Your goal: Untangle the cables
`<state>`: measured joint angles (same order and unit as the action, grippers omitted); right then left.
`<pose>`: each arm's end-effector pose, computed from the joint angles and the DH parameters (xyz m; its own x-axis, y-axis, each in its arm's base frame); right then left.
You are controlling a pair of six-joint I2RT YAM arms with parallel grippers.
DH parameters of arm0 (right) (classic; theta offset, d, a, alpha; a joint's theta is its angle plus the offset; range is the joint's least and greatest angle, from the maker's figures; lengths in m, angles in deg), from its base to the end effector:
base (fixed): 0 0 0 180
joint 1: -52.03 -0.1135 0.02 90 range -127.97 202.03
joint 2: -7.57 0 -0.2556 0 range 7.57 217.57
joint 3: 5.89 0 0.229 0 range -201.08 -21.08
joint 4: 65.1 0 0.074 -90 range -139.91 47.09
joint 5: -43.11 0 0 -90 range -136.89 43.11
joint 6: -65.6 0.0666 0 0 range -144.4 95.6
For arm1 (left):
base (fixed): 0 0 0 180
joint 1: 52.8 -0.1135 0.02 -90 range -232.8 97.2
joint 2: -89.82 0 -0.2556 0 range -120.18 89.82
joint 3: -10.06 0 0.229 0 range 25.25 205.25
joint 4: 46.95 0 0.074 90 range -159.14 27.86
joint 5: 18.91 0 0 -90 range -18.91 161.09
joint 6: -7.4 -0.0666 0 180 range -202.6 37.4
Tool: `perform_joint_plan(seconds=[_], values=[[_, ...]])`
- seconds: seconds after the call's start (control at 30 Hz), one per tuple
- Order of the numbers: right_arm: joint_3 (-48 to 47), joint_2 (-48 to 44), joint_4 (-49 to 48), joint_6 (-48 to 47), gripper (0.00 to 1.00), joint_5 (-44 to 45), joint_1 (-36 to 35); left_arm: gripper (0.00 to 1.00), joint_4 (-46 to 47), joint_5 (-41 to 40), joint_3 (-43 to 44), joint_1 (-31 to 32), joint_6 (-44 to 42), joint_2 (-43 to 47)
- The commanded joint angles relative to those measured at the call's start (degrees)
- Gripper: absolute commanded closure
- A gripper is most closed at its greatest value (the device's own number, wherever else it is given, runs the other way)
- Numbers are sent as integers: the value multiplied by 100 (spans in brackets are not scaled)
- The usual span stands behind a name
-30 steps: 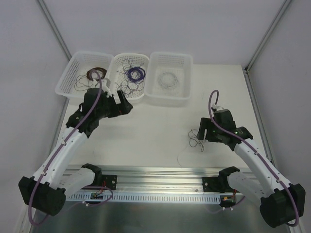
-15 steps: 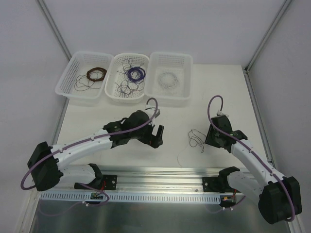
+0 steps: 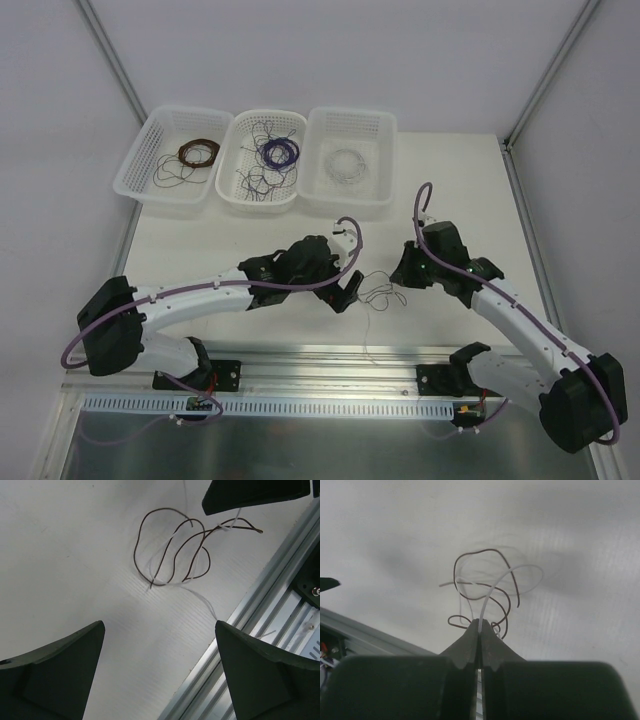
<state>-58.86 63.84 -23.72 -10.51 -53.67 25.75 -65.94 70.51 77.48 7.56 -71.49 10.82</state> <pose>0.1815 0.0984 0.2144 -0.7356 -0.0974 -0.6703 -0.3485 0.9030 0.2513 0.1572 -0.2749 0.2469 -0.4134 0.3370 -0.8459 0.8001 0.5779 -0.1609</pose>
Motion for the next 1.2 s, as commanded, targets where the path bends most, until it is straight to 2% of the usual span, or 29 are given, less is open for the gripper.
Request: perform_joint_plan(seconds=[0.0, 0.17, 0.63, 0.87, 0.97, 1.1, 1.13, 1.17], values=[[-370, 235, -580, 69, 99, -770, -201, 7, 756, 49, -405, 20, -30, 525], [-529, 612, -721, 44, 99, -798, -412, 12, 1012, 119, -714, 20, -109, 483], [-151, 991, -1213, 246, 99, -895, -457, 33, 1443, 735, -125, 64, 260, -1020], [-98, 1009, -1239, 307, 99, -877, -465, 48, 1522, 831, 138, 134, 383, -1530], [-89, 1009, -1240, 334, 99, -886, -474, 59, 1539, 796, 191, 160, 426, -1644], [-98, 991, -1205, 316, 99, -868, -474, 79, 1531, 717, 200, 169, 444, -1654], [-107, 965, -1118, 255, 99, -816, -466, 93, 1531, 674, 183, 161, 453, -1627], [-107, 947, -1064, 228, 99, -746, -474, 100, 1531, 534, 156, 169, 470, -1531]])
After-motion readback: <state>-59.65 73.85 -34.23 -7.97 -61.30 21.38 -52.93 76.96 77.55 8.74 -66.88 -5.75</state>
